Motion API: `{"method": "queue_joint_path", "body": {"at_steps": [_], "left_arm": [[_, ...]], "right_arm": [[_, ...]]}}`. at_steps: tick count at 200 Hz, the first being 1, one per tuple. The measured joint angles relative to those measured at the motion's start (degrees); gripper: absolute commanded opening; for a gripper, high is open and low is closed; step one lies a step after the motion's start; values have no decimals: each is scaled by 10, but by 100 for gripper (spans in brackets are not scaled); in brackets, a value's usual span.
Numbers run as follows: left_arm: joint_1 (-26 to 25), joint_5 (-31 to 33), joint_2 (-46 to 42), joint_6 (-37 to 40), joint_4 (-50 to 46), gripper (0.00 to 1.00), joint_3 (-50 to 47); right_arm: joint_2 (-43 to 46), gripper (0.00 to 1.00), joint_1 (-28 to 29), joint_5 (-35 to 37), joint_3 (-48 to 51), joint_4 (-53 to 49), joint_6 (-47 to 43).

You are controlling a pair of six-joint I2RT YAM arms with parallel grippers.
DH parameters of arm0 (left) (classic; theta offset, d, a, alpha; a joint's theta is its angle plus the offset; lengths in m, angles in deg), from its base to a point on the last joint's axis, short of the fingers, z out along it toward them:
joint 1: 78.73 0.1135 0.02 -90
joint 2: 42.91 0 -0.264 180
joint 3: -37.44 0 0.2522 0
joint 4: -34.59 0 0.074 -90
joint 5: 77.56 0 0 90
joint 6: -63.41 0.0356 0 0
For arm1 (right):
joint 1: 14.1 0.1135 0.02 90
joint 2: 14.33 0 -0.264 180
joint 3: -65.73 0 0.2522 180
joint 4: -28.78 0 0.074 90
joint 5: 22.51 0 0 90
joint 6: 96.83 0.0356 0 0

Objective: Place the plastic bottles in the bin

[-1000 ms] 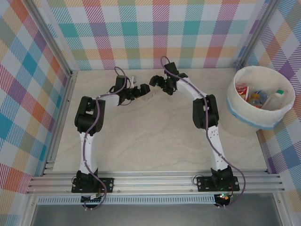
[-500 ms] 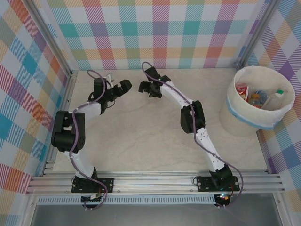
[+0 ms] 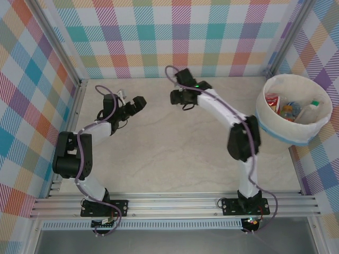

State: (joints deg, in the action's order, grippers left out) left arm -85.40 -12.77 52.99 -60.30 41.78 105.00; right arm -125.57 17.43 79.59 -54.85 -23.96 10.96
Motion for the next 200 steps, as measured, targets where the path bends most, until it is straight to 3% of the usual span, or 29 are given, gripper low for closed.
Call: {"method": "queue_joint_path", "body": {"at_steps": [30,59,90,108,125,158,200], "left_arm": [[-11,-8,-32,-2,0,100,-9],[-32,-8,-52,-2,-2,100,-23],[-43,-8,-58,-2,-12,100,-30],[-45,-8,-58,-2,-17,100,-30],[-46,-7,-63,-2,-26,100,-31],[-46,-3,-76,0,-35,100,-38],[-46,-2,-76,1,-43,100,-38]], "right_arm": [[279,59,-105,25,100,32,-34],[417,60,-269,47,161,26,-47],[422,76,-397,37,183,-13,-44],[395,91,-440,38,199,-28,-39],[386,99,-467,49,217,-52,-33],[403,100,-525,55,211,-108,-46],[445,100,-677,16,217,-143,-52]]}}
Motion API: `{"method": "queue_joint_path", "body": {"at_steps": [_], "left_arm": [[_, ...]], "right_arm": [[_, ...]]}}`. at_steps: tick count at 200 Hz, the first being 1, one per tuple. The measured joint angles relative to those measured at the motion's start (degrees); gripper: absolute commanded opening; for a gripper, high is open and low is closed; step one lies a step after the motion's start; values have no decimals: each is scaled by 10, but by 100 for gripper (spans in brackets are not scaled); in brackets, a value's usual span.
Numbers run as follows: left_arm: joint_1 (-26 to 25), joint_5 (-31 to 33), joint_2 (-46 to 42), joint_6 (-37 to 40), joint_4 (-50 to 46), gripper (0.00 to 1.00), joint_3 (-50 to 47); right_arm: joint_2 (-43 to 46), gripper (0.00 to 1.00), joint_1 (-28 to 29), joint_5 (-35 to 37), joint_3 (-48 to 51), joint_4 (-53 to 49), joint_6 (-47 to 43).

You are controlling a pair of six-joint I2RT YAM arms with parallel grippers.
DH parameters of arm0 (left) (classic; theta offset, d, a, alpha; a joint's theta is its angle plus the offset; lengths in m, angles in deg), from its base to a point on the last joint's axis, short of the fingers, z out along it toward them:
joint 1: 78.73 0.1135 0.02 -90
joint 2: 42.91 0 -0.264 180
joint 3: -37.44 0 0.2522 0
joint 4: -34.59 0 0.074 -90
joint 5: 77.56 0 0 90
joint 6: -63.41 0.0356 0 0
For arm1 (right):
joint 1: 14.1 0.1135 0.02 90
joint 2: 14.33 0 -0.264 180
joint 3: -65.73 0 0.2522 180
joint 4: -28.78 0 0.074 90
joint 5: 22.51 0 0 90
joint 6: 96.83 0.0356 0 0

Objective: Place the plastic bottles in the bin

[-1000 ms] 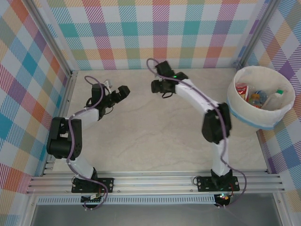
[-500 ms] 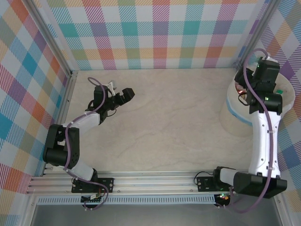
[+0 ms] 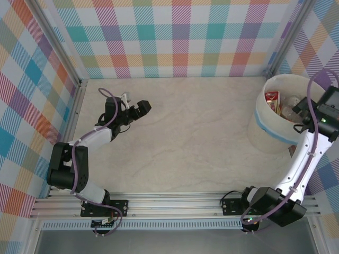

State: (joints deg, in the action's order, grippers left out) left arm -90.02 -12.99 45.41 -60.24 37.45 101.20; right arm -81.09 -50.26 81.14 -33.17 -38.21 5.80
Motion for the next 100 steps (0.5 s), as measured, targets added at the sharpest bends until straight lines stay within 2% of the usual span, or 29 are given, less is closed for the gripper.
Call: {"method": "queue_joint_path", "body": {"at_steps": [16,27,77,100], "left_arm": [[0,0,1,0,0,100,0],[0,0,1,0,0,100,0],[0,1,1,3,-8,100,0],[0,5,1,2,-15,100,0]], "right_arm": [[3,100,-21,-19,14,0,4],[-6,96,-26,-40,23,0,8],[-42,55,-23,-122,62,11,31],[-29,43,-1,-136,62,5,33]]}}
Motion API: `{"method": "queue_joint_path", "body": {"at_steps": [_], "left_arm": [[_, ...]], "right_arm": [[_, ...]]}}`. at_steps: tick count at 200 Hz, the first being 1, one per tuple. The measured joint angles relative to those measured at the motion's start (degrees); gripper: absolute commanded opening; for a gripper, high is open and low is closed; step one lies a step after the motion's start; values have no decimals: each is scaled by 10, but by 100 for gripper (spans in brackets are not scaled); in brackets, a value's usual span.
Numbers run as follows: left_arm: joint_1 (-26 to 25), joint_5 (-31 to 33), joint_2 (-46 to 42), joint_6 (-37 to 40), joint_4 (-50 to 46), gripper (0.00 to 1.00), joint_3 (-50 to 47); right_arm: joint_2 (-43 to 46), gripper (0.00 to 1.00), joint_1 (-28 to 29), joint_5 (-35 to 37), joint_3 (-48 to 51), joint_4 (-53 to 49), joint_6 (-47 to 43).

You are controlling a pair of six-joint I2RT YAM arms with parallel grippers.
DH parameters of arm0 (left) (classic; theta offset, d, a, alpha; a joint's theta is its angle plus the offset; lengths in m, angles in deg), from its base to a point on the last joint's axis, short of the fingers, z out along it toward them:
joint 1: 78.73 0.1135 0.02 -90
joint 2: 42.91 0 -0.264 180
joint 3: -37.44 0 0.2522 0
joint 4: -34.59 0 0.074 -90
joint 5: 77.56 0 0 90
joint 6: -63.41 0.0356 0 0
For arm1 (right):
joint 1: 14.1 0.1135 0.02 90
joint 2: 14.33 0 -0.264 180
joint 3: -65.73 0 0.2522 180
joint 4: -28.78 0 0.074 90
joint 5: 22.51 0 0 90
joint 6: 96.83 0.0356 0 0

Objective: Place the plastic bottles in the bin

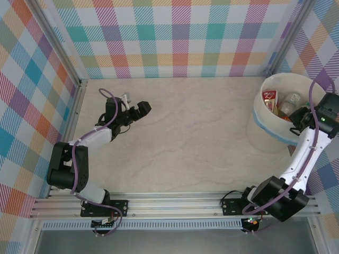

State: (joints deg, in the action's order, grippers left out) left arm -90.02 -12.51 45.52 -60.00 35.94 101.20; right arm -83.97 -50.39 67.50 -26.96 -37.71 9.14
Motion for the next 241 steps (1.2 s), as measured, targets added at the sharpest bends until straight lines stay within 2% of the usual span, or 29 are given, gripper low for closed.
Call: {"method": "queue_joint_path", "body": {"at_steps": [20,63,98,137,171,195,212,241], "left_arm": [[0,2,0,0,-2,100,0],[0,2,0,0,-4,100,0],[-1,2,0,0,-11,100,0],[-2,2,0,0,-15,100,0],[-3,2,0,-3,-15,100,0],[-3,2,0,-5,-15,100,0],[-3,7,0,-7,-15,100,0],[-3,23,0,-14,-23,100,0]], "right_arm": [[15,34,34,-28,3,5,-3],[7,31,152,-147,6,11,-14],[-63,34,241,-213,-5,35,-12],[-165,40,362,-249,-102,38,-10],[-248,45,429,-266,-176,63,14],[-290,52,457,-279,-220,79,31],[-307,67,469,-282,-240,88,35],[-298,84,453,-270,-241,92,43]]}}
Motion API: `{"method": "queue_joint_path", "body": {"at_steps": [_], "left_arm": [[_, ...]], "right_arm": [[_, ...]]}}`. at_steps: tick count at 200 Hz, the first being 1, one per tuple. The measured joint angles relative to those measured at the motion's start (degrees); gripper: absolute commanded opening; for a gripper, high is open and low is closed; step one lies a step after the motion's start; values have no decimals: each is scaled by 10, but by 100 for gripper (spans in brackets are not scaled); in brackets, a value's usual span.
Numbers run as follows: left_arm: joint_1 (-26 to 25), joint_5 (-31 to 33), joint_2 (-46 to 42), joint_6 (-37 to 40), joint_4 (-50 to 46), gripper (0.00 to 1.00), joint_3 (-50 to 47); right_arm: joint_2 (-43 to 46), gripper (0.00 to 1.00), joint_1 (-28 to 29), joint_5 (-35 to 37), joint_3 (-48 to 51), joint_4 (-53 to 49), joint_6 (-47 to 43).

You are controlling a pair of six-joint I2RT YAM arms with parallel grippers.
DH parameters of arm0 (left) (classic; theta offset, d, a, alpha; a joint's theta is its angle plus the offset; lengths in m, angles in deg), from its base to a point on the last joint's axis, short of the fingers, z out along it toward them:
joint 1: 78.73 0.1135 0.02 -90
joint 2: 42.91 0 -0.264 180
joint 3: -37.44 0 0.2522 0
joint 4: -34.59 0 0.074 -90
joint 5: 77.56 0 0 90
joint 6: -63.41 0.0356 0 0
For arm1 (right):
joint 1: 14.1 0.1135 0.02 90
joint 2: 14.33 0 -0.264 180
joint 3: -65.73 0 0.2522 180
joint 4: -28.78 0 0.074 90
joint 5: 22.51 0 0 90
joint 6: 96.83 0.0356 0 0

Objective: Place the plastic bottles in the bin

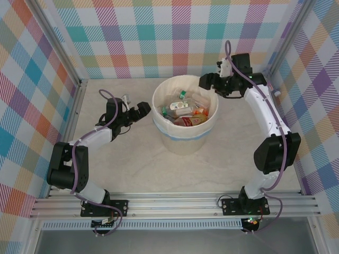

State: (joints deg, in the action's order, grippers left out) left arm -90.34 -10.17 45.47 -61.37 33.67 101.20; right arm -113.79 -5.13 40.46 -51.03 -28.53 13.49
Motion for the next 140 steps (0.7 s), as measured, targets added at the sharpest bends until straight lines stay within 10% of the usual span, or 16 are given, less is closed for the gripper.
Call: {"method": "queue_joint_path", "body": {"at_steps": [56,140], "left_arm": [[0,56,-32,-4,-23,100,-30],[0,198,-78,-21,-22,100,-85]], "right_arm": [[92,100,-229,130,71,63,-57],[-211,100,-239,369,5,131,-158]]}}
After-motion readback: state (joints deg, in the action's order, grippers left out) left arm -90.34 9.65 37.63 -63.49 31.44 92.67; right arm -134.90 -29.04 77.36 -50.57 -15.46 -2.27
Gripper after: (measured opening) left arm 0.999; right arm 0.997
